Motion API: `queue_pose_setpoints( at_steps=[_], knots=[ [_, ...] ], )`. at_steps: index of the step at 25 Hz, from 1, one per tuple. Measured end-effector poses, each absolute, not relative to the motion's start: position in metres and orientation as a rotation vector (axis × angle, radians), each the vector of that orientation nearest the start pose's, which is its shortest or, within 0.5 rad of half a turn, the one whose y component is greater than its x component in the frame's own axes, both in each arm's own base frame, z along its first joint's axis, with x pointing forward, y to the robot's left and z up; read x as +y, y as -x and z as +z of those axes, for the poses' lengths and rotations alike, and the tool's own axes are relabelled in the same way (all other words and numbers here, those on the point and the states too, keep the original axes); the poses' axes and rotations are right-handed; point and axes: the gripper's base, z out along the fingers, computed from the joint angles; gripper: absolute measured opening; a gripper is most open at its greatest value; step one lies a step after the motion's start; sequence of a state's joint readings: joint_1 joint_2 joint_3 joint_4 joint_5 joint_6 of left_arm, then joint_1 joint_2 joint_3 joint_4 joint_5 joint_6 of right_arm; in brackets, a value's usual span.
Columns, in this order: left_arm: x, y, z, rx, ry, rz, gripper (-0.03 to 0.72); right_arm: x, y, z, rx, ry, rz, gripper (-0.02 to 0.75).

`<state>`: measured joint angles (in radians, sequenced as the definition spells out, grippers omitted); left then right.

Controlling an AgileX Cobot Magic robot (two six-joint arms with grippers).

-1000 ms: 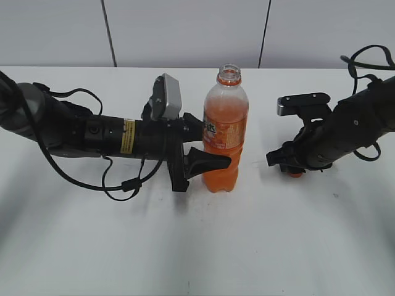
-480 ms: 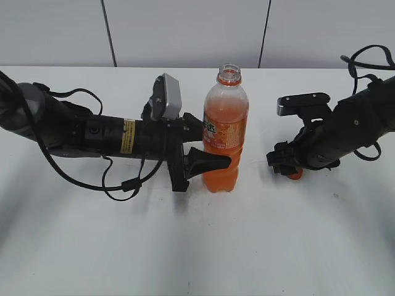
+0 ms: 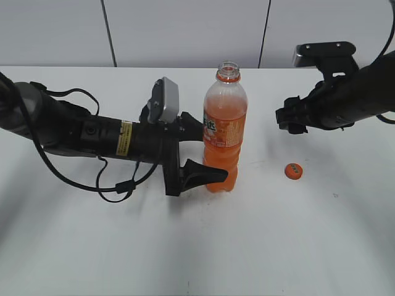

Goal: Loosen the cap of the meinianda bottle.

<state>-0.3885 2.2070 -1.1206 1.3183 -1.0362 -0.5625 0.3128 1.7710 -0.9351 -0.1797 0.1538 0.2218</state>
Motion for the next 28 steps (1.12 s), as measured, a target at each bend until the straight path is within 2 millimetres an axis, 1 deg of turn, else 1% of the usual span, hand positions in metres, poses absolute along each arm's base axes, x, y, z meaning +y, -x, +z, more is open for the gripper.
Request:
queue_pose_setpoints(
  at_steps=[3,5,8,10,11,13,15,16,18,19,22,24,28],
  knots=[
    [-0.206,-0.339,0.098,1.518,-1.389,-0.964,0.584,0.103,-0.328,0.185,2.421,0.313,0.12,0.536],
    [-0.191,-0.344,0.1,1.557,-1.385,-0.962,0.584,0.102,-0.325,0.195,2.408,0.314,0.115,0.536],
    [-0.164,-0.352,0.108,1.607,-1.363,-0.934,0.584,0.099,-0.321,0.21,2.37,0.34,0.096,0.537],
    [-0.148,-0.357,0.115,1.632,-1.348,-0.909,0.582,0.098,-0.318,0.221,2.33,0.375,0.073,0.537],
    [-0.138,-0.36,0.122,1.641,-1.33,-0.886,0.58,0.097,-0.317,0.225,2.308,0.407,0.052,0.537],
    [-0.125,-0.365,0.136,1.652,-1.29,-0.834,0.576,0.095,-0.316,0.233,2.259,0.495,-0.011,0.537],
    [-0.115,-0.372,0.153,1.68,-1.231,-0.721,0.575,0.093,-0.316,0.237,2.219,0.572,-0.066,0.537],
    [-0.111,-0.377,0.164,1.706,-1.186,-0.622,0.575,0.093,-0.317,0.238,2.198,0.625,-0.106,0.537],
    [-0.101,-0.387,0.178,1.8,-1.105,-0.377,0.573,0.091,-0.319,0.241,2.177,0.686,-0.169,0.537],
    [-0.095,-0.392,0.189,1.844,-1.049,-0.236,0.572,0.089,-0.321,0.245,2.177,0.702,-0.208,0.537],
    [-0.075,-0.401,0.211,1.943,-0.9,0.093,0.572,0.083,-0.327,0.261,2.202,0.705,-0.33,0.524],
    [-0.064,-0.4,0.224,1.987,-0.777,0.2,0.567,0.077,-0.331,0.276,2.228,0.658,-0.412,0.507],
    [-0.051,-0.394,0.24,2.069,-0.52,0.237,0.546,0.068,-0.333,0.3,2.31,0.535,-0.512,0.497]
  ],
)
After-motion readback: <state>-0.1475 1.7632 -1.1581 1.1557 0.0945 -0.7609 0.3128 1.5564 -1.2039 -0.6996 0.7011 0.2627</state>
